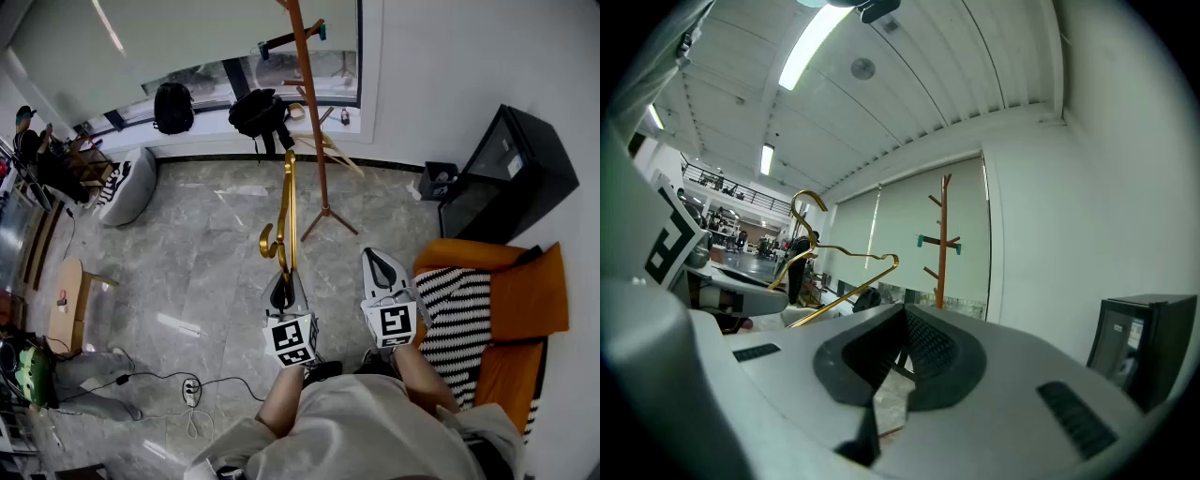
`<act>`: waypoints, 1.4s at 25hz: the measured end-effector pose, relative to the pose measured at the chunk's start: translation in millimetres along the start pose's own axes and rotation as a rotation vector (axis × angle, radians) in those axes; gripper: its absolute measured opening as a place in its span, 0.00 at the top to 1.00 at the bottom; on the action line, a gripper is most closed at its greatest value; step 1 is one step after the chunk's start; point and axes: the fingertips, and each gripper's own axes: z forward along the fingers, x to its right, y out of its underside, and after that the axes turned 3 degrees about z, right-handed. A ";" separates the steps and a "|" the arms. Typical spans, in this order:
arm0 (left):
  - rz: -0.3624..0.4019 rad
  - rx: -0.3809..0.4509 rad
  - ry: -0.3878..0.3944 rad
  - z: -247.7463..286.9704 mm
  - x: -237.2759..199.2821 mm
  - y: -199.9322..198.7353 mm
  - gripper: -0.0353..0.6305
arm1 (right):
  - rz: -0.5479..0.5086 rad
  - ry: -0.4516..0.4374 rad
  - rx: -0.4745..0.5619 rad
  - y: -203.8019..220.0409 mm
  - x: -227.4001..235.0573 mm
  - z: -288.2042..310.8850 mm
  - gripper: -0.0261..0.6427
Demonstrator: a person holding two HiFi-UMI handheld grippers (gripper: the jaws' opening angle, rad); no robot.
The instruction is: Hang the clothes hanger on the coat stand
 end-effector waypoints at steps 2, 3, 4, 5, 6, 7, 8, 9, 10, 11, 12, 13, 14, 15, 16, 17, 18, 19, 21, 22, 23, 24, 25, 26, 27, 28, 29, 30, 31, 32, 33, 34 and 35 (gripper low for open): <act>-0.001 -0.002 0.001 -0.1 -0.7 0.4 0.87 | 0.003 -0.001 0.006 1.9 -1.6 0.9 0.95; -0.002 -0.003 0.002 0.0 -1.0 0.6 0.87 | 0.006 -0.003 0.010 2.4 -2.3 1.3 0.95; -0.002 -0.003 0.001 0.1 -1.2 0.7 0.87 | 0.010 -0.007 0.013 2.5 -3.0 1.7 0.95; -0.003 -0.003 0.001 0.4 -1.5 1.0 0.87 | 0.015 -0.012 0.018 2.4 -3.8 2.2 0.95; -0.003 -0.003 -0.001 0.7 -1.9 1.2 0.87 | 0.016 -0.016 0.023 2.3 -4.6 2.8 0.95; -0.004 -0.003 -0.002 1.2 -2.3 1.6 0.87 | 0.013 -0.018 0.026 2.4 -5.3 3.5 0.95; -0.005 -0.004 -0.003 1.7 -2.9 2.0 0.87 | 0.007 -0.016 0.026 2.8 -5.8 4.1 0.95; -0.005 -0.006 -0.004 2.1 -3.3 2.5 0.87 | -0.001 -0.014 0.024 3.3 -6.3 4.6 0.95; -0.005 -0.008 -0.004 2.4 -3.6 3.3 0.87 | -0.005 -0.012 0.020 4.4 -6.8 5.0 0.95; -0.004 -0.010 -0.003 2.5 -4.3 4.3 0.87 | -0.004 -0.012 0.018 5.7 -7.5 5.5 0.96; -0.004 -0.013 -0.001 2.3 -5.5 5.4 0.87 | 0.001 -0.014 0.017 6.8 -8.8 6.1 0.95; -0.005 -0.014 0.000 2.2 -7.4 6.5 0.87 | 0.006 -0.016 0.016 7.2 -11.0 6.9 0.95; -0.006 -0.015 0.003 2.1 -10.0 7.5 0.87 | 0.008 -0.019 0.016 7.0 -14.0 8.0 0.95; -0.008 -0.016 0.006 2.2 -12.9 8.4 0.87 | 0.008 -0.021 0.015 6.6 -17.5 9.3 0.95; -0.009 -0.017 0.010 2.5 -16.1 9.2 0.87 | 0.005 -0.021 0.015 6.1 -20.9 10.7 0.95; -0.011 -0.018 0.014 3.0 -19.1 9.7 0.87 | 0.000 -0.021 0.013 5.5 -23.9 12.5 0.95; -0.013 -0.018 0.019 3.9 -22.1 9.7 0.87 | -0.004 -0.021 0.012 4.8 -26.2 14.6 0.95; -0.015 -0.018 0.023 4.9 -25.1 9.7 0.87 | -0.004 -0.018 0.011 4.3 -28.2 17.2 0.95; -0.019 -0.019 0.030 7.1 -31.5 10.4 0.87 | 0.000 -0.011 0.009 5.2 -32.0 22.5 0.95; -0.021 -0.019 0.034 8.1 -34.8 10.9 0.87 | 0.001 -0.005 0.009 6.3 -34.2 24.9 0.95; -0.024 -0.017 0.038 9.1 -38.1 11.0 0.87 | 0.000 0.000 0.007 7.1 -36.6 27.2 0.95; -0.028 -0.013 0.042 9.9 -41.4 10.2 0.87 | -0.001 0.005 0.005 7.5 -39.3 29.5 0.95; -0.031 -0.009 0.046 10.7 -44.8 8.8 0.87 | -0.002 0.011 0.005 7.4 -41.9 31.8 0.95; -0.030 -0.005 0.051 11.7 -48.4 8.3 0.87 | -0.004 0.017 0.005 6.8 -44.5 34.3 0.95; -0.026 -0.005 0.057 12.8 -52.3 9.2 0.87 | -0.005 0.024 0.007 5.9 -47.1 36.9 0.95; -0.023 -0.005 0.064 14.0 -56.6 10.4 0.87 | -0.007 0.031 0.009 4.8 -50.0 39.9 0.95; -0.020 -0.006 0.070 15.4 -61.4 10.9 0.87 | -0.007 0.039 0.011 3.7 -53.1 43.0 0.95; -0.018 -0.006 0.077 17.0 -66.4 11.1 0.87 | -0.005 0.047 0.012 2.8 -56.4 46.3 0.95; -0.015 -0.007 0.084 18.8 -71.1 11.3 0.87 | -0.003 0.055 0.013 2.3 -59.7 49.2 0.95; -0.013 -0.008 0.091 20.5 -75.4 11.7 0.87 | -0.001 0.063 0.013 2.2 -62.8 51.6 0.95; -0.010 -0.009 0.098 22.2 -79.2 12.4 0.87 | 0.000 0.071 0.012 2.6 -65.8 53.3 0.95; -0.010 -0.011 0.104 24.1 -82.5 13.4 0.87 | 0.000 0.078 0.008 3.6 -68.7 54.6 0.95; -0.010 -0.012 0.109 26.3 -85.3 14.7 0.87 | -0.004 0.083 0.002 4.9 -71.2 55.7 0.95</act>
